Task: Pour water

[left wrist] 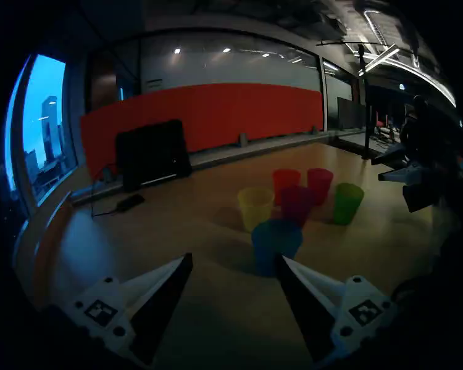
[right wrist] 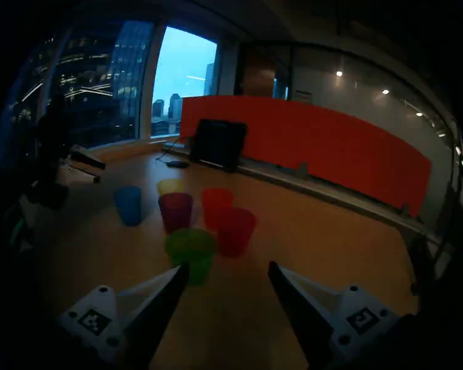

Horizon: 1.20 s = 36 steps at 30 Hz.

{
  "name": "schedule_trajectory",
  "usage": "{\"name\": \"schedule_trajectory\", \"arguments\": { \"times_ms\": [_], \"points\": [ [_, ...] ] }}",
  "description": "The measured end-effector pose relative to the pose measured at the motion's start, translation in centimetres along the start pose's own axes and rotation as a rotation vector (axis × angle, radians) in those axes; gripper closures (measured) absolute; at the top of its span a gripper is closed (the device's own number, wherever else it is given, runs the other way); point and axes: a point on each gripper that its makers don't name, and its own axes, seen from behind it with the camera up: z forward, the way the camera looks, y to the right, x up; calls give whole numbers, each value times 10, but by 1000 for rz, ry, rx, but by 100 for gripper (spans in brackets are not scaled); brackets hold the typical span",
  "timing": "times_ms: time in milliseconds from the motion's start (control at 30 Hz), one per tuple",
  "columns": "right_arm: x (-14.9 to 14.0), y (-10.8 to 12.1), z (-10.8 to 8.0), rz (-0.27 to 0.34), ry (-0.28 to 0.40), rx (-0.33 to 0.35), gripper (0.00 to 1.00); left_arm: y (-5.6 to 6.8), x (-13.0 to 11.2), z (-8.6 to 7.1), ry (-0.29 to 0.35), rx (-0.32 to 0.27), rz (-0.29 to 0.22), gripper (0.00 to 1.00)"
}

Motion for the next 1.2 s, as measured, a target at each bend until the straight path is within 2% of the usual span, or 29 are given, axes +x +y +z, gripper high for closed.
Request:
{"name": "schedule_trajectory", "arguments": {
  "times_ms": [267,467,867,1067,1200],
  "points": [
    [21,24,0,60,91,-133,1,-15,19,-5,113,82,-59,3],
    [36,39,-4,75,168,-232,1,-18,35,-7,193,123,-107,3],
    [70,66,-18,57,306,-426,1,-27,66,-22,324,246,-92,3],
    [77,64,-21,47,344,-485,1,-25,77,-27,367,281,-89,3],
    [77,63,-25,63,368,-517,1,-24,79,-29,391,307,-100,3]
  ]
}}
